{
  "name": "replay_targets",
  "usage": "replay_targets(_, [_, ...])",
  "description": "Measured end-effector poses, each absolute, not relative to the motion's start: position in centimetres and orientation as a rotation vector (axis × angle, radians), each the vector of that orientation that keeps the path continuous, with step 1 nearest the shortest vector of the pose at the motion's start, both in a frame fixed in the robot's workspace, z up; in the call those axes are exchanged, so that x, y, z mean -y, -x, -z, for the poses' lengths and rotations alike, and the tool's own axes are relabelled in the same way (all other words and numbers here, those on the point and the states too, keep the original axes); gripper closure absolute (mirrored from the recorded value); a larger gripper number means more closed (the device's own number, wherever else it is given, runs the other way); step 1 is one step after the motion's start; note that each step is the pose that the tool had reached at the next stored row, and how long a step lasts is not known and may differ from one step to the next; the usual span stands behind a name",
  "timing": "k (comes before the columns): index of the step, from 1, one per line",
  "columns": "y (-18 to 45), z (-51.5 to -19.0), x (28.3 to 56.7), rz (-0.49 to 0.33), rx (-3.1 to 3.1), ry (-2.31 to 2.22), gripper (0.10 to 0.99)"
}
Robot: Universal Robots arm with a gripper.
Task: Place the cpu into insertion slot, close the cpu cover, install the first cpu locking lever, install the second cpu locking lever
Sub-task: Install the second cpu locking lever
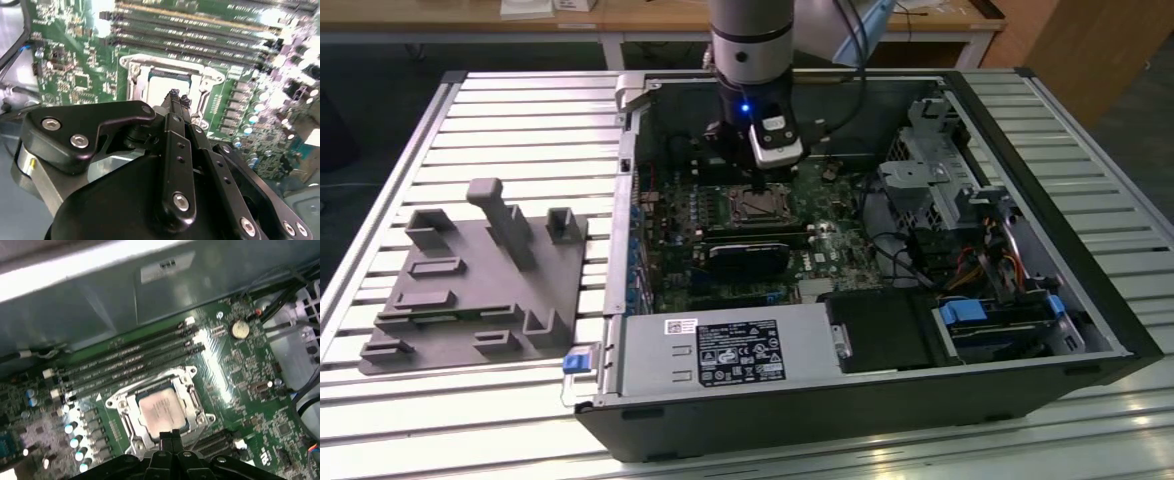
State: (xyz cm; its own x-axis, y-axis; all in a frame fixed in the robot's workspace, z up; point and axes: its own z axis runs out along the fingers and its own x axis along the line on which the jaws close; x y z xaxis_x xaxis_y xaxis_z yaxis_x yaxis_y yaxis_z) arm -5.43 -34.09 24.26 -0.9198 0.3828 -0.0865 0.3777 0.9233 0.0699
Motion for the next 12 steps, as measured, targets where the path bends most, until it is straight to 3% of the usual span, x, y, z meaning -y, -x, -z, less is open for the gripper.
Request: replay_targets(12, [5.1, -24.2, 36.4, -0.065, -3.033, -0.603, 0.980])
